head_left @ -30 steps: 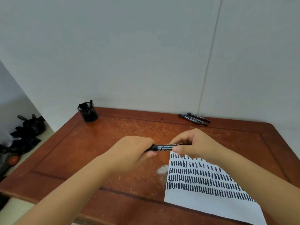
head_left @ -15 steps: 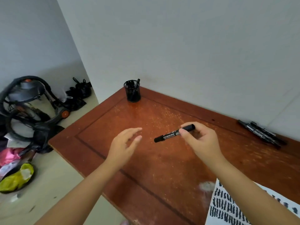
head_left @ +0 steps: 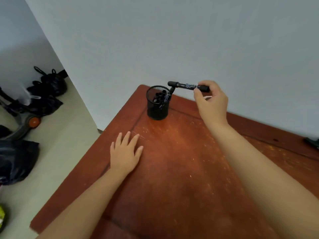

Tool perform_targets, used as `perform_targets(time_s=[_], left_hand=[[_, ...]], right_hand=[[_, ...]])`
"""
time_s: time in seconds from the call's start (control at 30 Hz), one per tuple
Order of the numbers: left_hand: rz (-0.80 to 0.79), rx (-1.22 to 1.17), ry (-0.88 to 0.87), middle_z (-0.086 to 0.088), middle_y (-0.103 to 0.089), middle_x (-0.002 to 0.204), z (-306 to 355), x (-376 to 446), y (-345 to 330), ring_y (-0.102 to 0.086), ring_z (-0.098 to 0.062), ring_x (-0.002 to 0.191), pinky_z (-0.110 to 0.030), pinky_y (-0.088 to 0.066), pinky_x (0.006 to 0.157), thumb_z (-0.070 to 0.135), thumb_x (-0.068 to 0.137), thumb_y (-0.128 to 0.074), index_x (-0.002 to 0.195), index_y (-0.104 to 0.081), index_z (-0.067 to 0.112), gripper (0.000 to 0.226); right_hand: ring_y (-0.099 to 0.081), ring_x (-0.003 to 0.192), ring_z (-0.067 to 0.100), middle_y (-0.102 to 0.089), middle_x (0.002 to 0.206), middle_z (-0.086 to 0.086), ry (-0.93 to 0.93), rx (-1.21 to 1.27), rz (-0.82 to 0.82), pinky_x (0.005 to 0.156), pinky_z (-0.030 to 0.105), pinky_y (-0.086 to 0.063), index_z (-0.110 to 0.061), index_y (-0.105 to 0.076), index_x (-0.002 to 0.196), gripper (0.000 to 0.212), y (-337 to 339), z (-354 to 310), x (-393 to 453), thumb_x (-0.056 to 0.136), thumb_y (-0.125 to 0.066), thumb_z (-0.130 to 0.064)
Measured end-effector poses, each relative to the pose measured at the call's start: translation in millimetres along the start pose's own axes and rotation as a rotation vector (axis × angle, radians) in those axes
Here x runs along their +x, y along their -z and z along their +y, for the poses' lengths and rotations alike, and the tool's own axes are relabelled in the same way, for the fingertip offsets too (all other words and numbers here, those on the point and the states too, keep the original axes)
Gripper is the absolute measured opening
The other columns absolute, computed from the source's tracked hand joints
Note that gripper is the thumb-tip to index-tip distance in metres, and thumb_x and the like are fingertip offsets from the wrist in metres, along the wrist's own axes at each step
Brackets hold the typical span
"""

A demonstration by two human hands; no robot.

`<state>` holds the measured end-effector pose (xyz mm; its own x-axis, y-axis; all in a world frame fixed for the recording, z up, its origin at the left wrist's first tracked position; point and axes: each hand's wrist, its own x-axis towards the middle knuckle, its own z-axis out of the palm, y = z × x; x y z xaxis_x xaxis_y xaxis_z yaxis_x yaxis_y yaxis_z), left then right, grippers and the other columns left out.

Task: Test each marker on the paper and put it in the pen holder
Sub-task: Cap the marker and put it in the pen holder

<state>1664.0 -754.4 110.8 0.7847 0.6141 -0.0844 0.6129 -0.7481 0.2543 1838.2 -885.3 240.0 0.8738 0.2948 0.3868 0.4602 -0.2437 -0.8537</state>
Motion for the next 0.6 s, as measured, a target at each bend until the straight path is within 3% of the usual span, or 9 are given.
perform_targets(time_s=[0.1,0.2,0.33,0.53,0.6], left_hand=[[-0.037,0.018,-0.019,-0.002,-0.013,0.153,-8.1,20.2,-7.8,-0.003,-0.023,0.141,-0.045,-0.007,0.112,0.049,0.094,-0.025,0.142,-0.020,0.030,0.051],[-0.070,0.077,-0.055,0.000,-0.007,0.154,-15.0,22.7,-16.4,0.002,-0.022,0.141,-0.045,-0.001,0.112,0.056,0.090,-0.012,0.142,-0.015,0.032,0.058],[-0.083,0.090,-0.061,0.000,-0.005,0.154,-16.4,22.9,-14.8,0.003,-0.022,0.141,-0.045,-0.001,0.112,0.054,0.093,-0.019,0.142,-0.013,0.033,0.054],[-0.085,0.069,-0.058,-0.001,-0.005,0.154,-16.5,23.7,-14.2,0.004,-0.023,0.141,-0.046,0.001,0.112,0.055,0.092,-0.017,0.142,-0.014,0.032,0.055],[-0.093,0.080,-0.056,0.000,-0.003,0.154,-15.2,23.3,-13.4,0.006,-0.022,0.141,-0.045,0.002,0.112,0.052,0.093,-0.020,0.142,-0.012,0.032,0.054]], right_hand=[[-0.051,0.072,0.009,-0.056,0.079,-0.002,0.065,-0.143,-0.023,0.072,0.028,-0.042,-0.004,-0.064,0.090,0.012,-26.9,1.4,20.1,0.079,-0.059,-0.007],[-0.055,0.090,0.026,-0.062,0.087,0.013,0.139,-0.356,-0.175,0.074,0.026,-0.035,0.000,-0.065,0.089,0.013,-46.2,1.8,38.9,0.079,-0.060,-0.007],[-0.055,0.099,0.032,-0.066,0.101,0.014,0.157,-0.472,-0.265,0.086,0.034,-0.037,-0.003,-0.059,0.103,0.024,-65.3,8.7,50.9,0.080,-0.060,-0.010],[-0.054,0.097,0.033,-0.067,0.090,0.015,0.290,-0.684,-0.213,0.088,0.036,-0.025,-0.007,-0.059,0.109,0.026,-85.3,25.3,46.8,0.084,-0.058,-0.016],[-0.057,0.094,0.035,-0.068,0.081,0.018,0.354,-0.720,-0.211,0.089,0.043,-0.028,-0.005,-0.060,0.109,0.025,-90.0,33.6,45.4,0.085,-0.055,-0.012]])
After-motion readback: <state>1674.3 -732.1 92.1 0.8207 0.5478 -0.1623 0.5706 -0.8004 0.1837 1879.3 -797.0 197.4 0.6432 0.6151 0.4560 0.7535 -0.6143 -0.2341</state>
